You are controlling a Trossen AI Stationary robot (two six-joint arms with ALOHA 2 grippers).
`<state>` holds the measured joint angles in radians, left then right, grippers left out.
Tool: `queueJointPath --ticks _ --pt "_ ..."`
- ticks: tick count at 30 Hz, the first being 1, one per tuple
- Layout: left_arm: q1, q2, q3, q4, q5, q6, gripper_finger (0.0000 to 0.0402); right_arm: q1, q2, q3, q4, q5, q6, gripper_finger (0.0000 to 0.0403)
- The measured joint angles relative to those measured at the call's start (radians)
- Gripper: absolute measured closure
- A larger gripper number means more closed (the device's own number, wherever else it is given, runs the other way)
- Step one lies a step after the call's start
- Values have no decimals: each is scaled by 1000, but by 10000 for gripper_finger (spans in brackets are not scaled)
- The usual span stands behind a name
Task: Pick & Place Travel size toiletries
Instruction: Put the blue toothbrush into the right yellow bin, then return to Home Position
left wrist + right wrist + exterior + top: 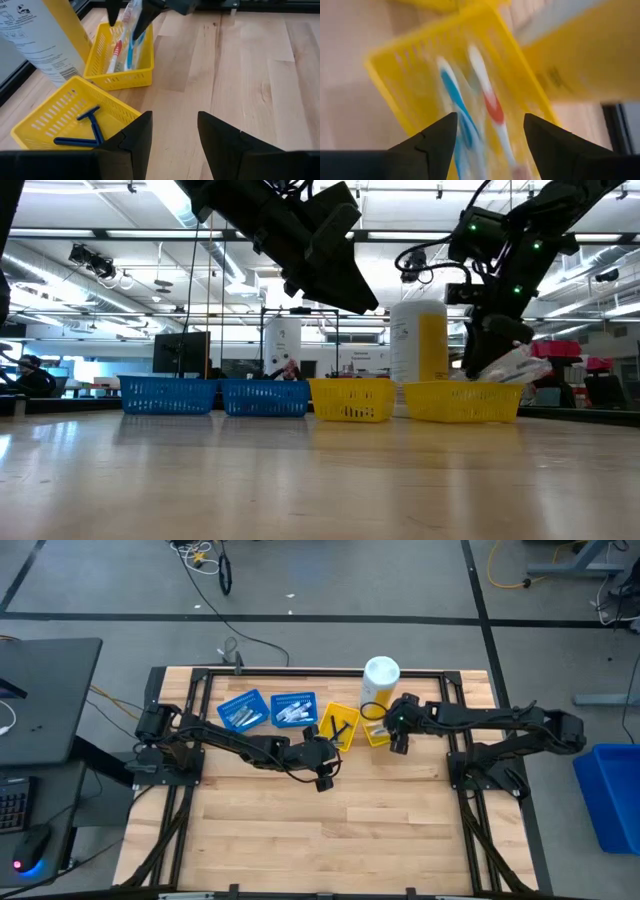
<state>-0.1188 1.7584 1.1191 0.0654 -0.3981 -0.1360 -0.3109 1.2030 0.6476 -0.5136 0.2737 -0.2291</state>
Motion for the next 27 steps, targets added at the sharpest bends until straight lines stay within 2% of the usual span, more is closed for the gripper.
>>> queueJointPath --ticks 7,12,16,19,22,27 --pt "0 0 0 0 0 2 237 -49 0 0 199 -188 -20 142" --pt "0 -1 0 -8 -4 41 237 -47 -19 0 282 -198 -22 150" --pt "0 -57 -1 -98 -47 23 237 -18 -80 0 321 -200 23 172" --pt "-6 -129 -1 -181 -110 8 237 8 -142 0 358 -198 60 191" --pt "-18 -214 -1 -257 -217 10 237 24 -206 0 412 -192 68 209" --pt "-39 -373 0 -416 -387 111 237 27 -302 0 406 -197 67 232"
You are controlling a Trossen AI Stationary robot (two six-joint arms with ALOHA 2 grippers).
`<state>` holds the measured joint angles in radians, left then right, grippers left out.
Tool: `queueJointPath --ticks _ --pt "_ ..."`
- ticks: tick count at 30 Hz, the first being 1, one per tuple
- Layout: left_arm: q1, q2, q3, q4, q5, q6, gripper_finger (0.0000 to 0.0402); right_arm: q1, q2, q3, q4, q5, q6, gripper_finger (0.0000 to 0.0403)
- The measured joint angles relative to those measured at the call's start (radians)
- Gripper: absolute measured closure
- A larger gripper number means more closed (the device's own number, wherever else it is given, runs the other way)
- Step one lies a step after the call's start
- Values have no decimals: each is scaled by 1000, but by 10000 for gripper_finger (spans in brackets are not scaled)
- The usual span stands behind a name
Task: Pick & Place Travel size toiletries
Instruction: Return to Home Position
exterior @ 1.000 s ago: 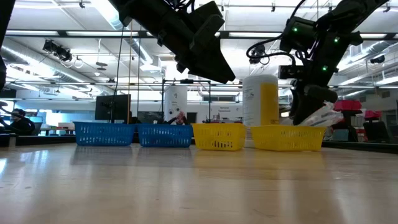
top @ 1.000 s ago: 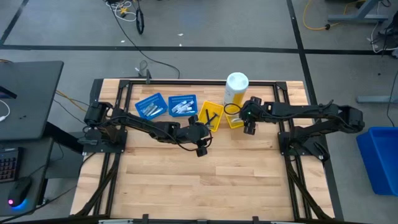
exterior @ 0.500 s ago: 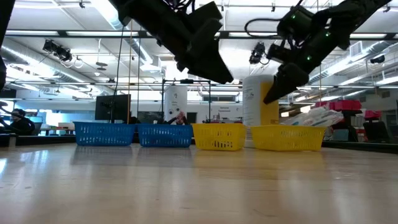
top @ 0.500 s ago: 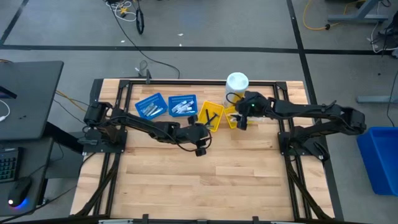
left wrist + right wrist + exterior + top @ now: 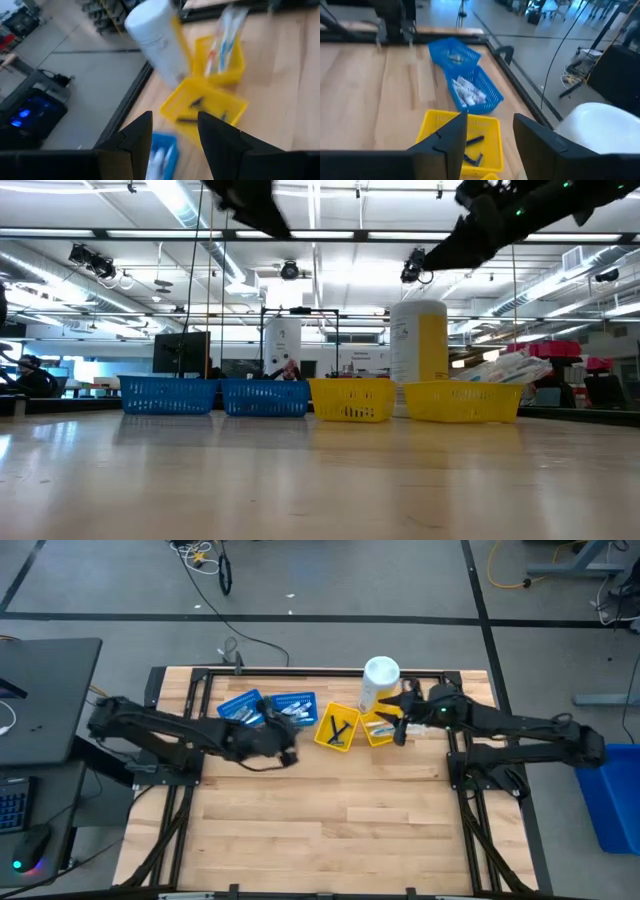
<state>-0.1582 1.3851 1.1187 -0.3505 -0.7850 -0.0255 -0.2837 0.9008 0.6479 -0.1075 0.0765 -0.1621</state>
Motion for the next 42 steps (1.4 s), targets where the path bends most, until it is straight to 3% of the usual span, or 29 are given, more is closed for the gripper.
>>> queueJointPath --ticks 6,12,18,29,35,42 --pt "-13 -202 1 -175 -49 -85 237 9 -131 0 -1 -20 97 249" --pt "-12 -453 -60 -359 -40 -227 237 10 -285 0 -71 -219 1 261" --pt "-22 -701 -261 -278 -1 -226 237 10 -383 -5 -220 -235 30 270" --pt "-22 -1148 -594 -125 59 -65 237 10 -502 -173 -119 -249 36 282" --pt "-22 -1375 -696 -93 122 7 237 10 -555 -205 -120 -450 2 282" --pt "-22 -1370 -714 -44 148 65 237 8 -626 -205 -173 -469 -6 269"
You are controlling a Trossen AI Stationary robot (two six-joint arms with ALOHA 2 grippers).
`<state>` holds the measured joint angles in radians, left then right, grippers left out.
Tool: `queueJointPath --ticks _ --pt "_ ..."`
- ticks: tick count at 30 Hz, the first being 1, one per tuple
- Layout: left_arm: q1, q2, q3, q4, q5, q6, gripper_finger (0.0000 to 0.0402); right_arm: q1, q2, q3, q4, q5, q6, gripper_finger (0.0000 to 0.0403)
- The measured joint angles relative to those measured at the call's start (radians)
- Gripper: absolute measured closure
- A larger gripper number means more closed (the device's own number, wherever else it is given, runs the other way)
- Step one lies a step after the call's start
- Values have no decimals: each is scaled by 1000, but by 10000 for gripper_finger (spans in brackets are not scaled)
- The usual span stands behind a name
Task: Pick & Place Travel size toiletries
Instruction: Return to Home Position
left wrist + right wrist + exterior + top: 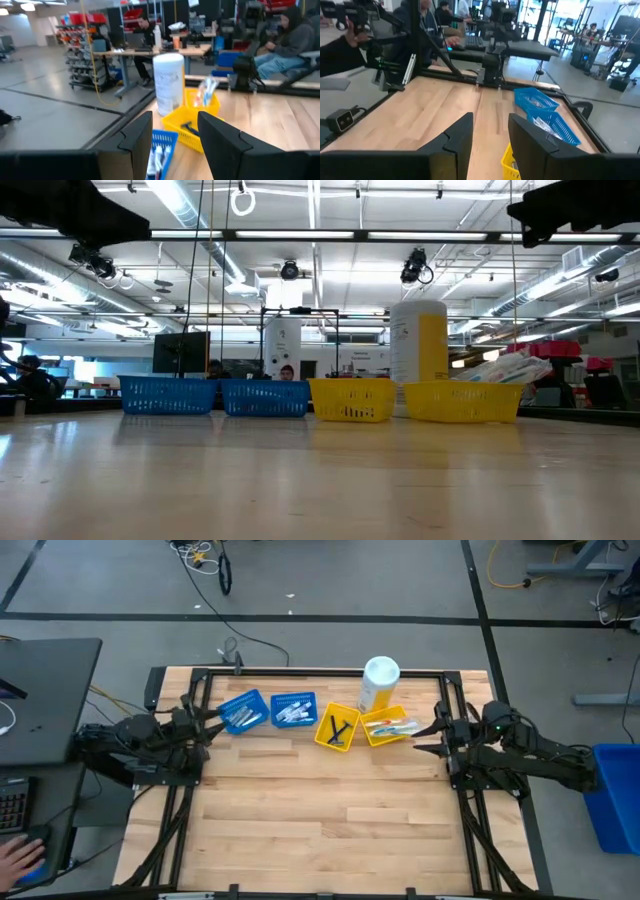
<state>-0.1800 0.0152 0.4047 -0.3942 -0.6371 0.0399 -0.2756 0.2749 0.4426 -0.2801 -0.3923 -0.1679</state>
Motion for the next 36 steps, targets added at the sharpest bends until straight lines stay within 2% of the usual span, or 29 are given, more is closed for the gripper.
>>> queueJointPath --ticks 5,9,14,19,25,32,36 --pt "0 -12 -87 54 12 -39 237 0 -59 -63 43 -1 24 260" --pt "0 -12 -186 185 33 -18 237 -1 -94 -171 174 -2 56 254" --pt "0 -12 -283 337 192 57 237 -1 -110 -269 300 -2 82 245" --pt "0 -12 -348 429 224 71 237 0 -111 -285 329 -3 84 237" --pt "0 -12 -394 492 223 69 237 0 -111 -290 337 -3 89 230" --pt "1 -12 -395 492 235 49 237 0 -111 -393 498 25 134 223" --pt "1 -12 -396 485 235 27 237 2 -111 -432 504 57 185 218"
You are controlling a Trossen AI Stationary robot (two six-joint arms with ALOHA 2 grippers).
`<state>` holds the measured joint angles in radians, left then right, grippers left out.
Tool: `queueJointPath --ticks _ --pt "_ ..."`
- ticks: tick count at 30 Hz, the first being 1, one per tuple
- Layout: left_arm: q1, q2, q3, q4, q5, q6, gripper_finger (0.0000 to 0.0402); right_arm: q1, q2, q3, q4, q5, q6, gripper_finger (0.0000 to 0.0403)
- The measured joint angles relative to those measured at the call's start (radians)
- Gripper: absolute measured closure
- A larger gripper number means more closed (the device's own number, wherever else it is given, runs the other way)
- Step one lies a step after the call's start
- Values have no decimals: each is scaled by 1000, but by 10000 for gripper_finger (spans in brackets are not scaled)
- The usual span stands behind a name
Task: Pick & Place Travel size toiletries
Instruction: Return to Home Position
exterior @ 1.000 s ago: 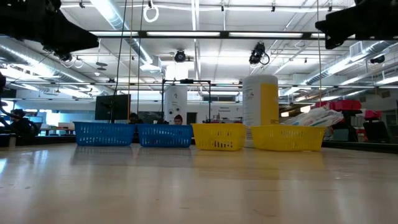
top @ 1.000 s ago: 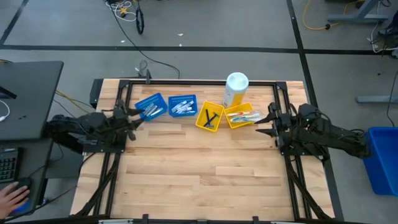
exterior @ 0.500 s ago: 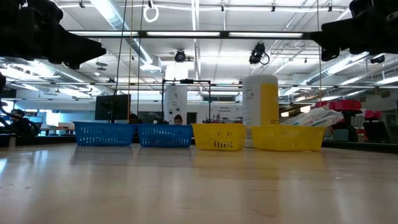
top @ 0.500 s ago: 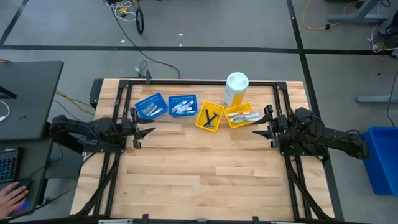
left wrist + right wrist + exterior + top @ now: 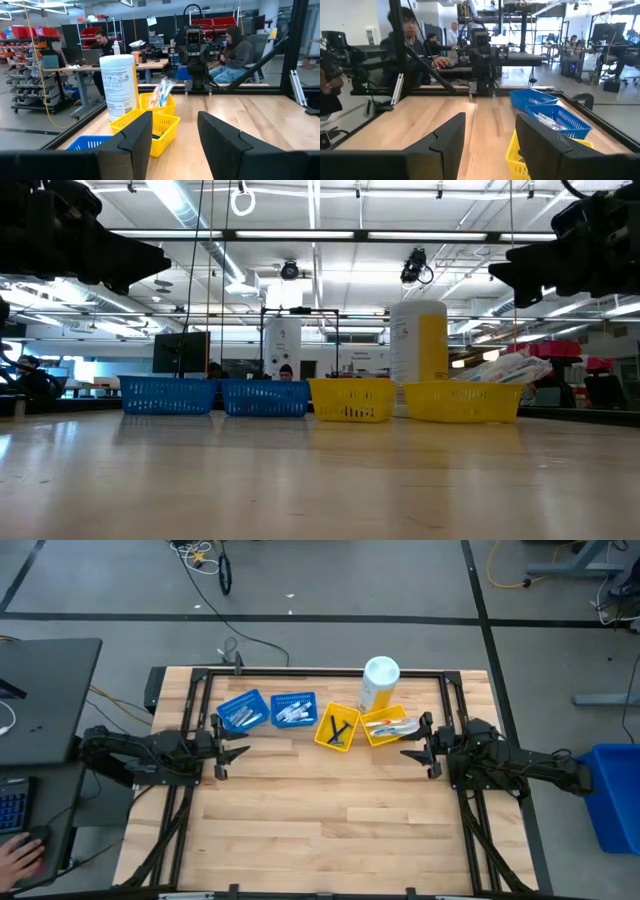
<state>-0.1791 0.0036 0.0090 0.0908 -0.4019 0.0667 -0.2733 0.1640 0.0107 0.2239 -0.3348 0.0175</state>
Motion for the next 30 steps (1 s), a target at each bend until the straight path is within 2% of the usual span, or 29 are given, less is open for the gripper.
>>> queueJointPath --ticks 5,10,15,19,22,25,30 --pt "0 0 -1 -2 -12 -4 237 0 -13 -1 -4 2 1 211" --pt "0 0 -1 -2 -13 -26 237 0 -61 -1 -89 5 11 204" --pt "0 0 -1 -2 -13 -26 237 0 -126 -1 -165 78 26 199" --pt "0 0 -1 -2 -12 -26 237 0 -144 -1 -175 85 28 195" --pt "0 0 -2 -2 -12 -26 237 0 -144 -1 -183 153 32 194" --pt "0 0 -2 -2 -12 -26 237 0 -144 -1 -199 229 119 197" --pt "0 0 -2 -2 -12 -26 237 0 -143 -1 -199 248 167 207"
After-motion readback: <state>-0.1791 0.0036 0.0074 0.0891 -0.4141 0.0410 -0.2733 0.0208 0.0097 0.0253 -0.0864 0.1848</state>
